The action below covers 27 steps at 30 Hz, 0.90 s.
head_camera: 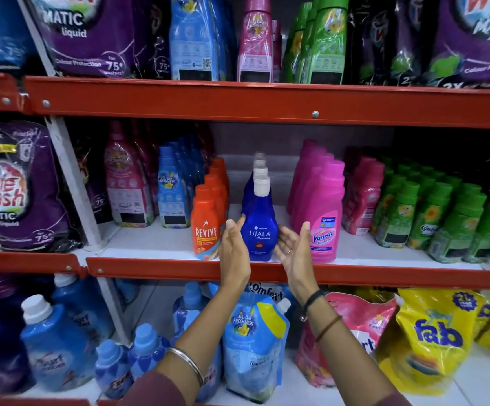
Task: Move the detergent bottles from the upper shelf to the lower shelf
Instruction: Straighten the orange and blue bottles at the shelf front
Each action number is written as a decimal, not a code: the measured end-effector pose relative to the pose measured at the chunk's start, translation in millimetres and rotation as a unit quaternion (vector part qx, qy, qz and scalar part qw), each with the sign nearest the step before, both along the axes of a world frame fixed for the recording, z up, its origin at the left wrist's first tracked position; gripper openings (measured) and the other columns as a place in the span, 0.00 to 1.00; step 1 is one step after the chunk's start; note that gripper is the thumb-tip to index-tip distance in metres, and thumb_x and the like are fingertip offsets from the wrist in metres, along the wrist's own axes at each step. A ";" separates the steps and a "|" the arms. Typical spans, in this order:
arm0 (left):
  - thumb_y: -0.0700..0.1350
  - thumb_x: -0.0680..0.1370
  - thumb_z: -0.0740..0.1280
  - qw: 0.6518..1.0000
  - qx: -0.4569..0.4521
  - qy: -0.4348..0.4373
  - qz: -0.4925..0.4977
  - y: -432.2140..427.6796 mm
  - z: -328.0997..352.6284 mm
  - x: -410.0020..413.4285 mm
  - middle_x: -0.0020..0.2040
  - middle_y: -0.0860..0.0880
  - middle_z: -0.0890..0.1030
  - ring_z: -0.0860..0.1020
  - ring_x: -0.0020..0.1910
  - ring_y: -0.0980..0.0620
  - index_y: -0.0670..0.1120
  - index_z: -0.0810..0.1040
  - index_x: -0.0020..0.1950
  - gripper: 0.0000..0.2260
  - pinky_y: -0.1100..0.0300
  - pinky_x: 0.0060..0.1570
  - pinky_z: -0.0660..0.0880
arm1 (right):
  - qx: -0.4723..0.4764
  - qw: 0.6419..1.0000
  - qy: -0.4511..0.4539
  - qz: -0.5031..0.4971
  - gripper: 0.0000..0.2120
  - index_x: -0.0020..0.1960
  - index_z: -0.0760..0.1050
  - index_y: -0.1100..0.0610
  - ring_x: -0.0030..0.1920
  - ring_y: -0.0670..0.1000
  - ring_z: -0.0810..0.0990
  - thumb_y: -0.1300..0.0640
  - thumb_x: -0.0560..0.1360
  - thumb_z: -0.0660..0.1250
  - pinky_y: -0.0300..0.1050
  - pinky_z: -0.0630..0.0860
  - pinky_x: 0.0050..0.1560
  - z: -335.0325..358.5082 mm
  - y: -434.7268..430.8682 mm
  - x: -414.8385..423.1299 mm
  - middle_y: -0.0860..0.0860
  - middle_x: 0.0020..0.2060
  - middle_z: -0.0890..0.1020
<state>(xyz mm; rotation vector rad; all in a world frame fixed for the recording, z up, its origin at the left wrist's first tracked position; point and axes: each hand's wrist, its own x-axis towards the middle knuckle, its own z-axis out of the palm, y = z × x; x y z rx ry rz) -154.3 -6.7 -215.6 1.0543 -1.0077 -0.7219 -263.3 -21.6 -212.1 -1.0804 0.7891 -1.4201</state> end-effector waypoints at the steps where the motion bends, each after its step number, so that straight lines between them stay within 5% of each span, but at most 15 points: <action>1: 0.70 0.76 0.46 1.000 -0.020 -0.017 0.018 4.4 1.2 -2.1 0.73 0.50 0.69 0.67 0.71 0.53 0.56 0.71 0.69 0.31 0.56 0.71 0.64 | -0.013 1.000 0.012 -0.016 0.32 0.69 0.65 0.60 0.66 0.51 0.71 0.39 0.78 0.45 0.47 0.67 0.68 -1.4 3.5 1.2 0.56 0.67 0.72; 3: 0.62 0.81 0.45 0.995 -0.064 -0.051 0.061 14.2 4.6 -4.0 0.74 0.51 0.67 0.65 0.70 0.59 0.51 0.69 0.71 0.26 0.72 0.65 0.61 | -0.070 0.992 0.062 -0.085 0.28 0.68 0.67 0.53 0.67 0.45 0.71 0.37 0.77 0.49 0.42 0.65 0.68 -7.1 11.3 6.5 0.48 0.66 0.73; 5: 0.60 0.81 0.46 0.986 -0.123 -0.057 0.094 22.4 8.5 1.6 0.73 0.53 0.68 0.65 0.70 0.60 0.55 0.70 0.69 0.22 0.67 0.67 0.63 | -0.146 0.975 0.095 -0.136 0.27 0.65 0.70 0.49 0.66 0.41 0.70 0.35 0.75 0.50 0.40 0.65 0.69 -13.1 17.9 15.3 0.46 0.64 0.74; 8: 0.58 0.80 0.46 0.972 -0.176 -0.043 0.146 25.4 10.4 23.2 0.72 0.53 0.69 0.65 0.72 0.59 0.53 0.71 0.69 0.23 0.63 0.69 0.63 | -0.197 0.972 0.096 -0.082 0.32 0.64 0.73 0.51 0.67 0.45 0.70 0.31 0.73 0.51 0.46 0.65 0.69 -15.3 26.1 38.7 0.48 0.65 0.76; 12: 0.63 0.79 0.44 0.975 -0.110 -0.029 0.189 18.8 12.3 60.6 0.72 0.53 0.68 0.62 0.73 0.56 0.52 0.70 0.70 0.28 0.58 0.71 0.58 | -0.152 0.984 0.096 -0.020 0.34 0.64 0.70 0.48 0.67 0.41 0.70 0.27 0.69 0.53 0.47 0.64 0.71 -12.5 29.6 80.3 0.44 0.65 0.74; 17: 0.58 0.83 0.44 0.995 0.011 -0.007 0.101 9.7 5.4 92.3 0.72 0.50 0.69 0.66 0.68 0.57 0.52 0.67 0.72 0.23 0.60 0.67 0.62 | -0.039 0.999 -0.001 -0.005 0.28 0.72 0.62 0.58 0.69 0.45 0.66 0.41 0.79 0.50 0.48 0.61 0.73 -1.0 20.4 113.7 0.49 0.71 0.67; 22: 0.63 0.80 0.46 0.999 0.018 -0.020 0.039 7.7 1.1 98.4 0.67 0.49 0.75 0.74 0.65 0.53 0.56 0.70 0.70 0.24 0.48 0.68 0.69 | -0.026 0.999 -0.029 0.008 0.26 0.68 0.66 0.64 0.58 0.46 0.75 0.47 0.81 0.47 0.30 0.75 0.52 4.5 13.2 121.6 0.52 0.60 0.75; 27: 0.62 0.81 0.46 0.999 0.005 -0.036 0.025 7.5 1.4 100.5 0.67 0.49 0.76 0.74 0.64 0.55 0.53 0.69 0.72 0.25 0.53 0.67 0.71 | -0.024 0.999 -0.038 -0.012 0.28 0.65 0.70 0.64 0.52 0.44 0.79 0.44 0.80 0.48 0.34 0.77 0.50 2.8 9.2 123.2 0.53 0.55 0.79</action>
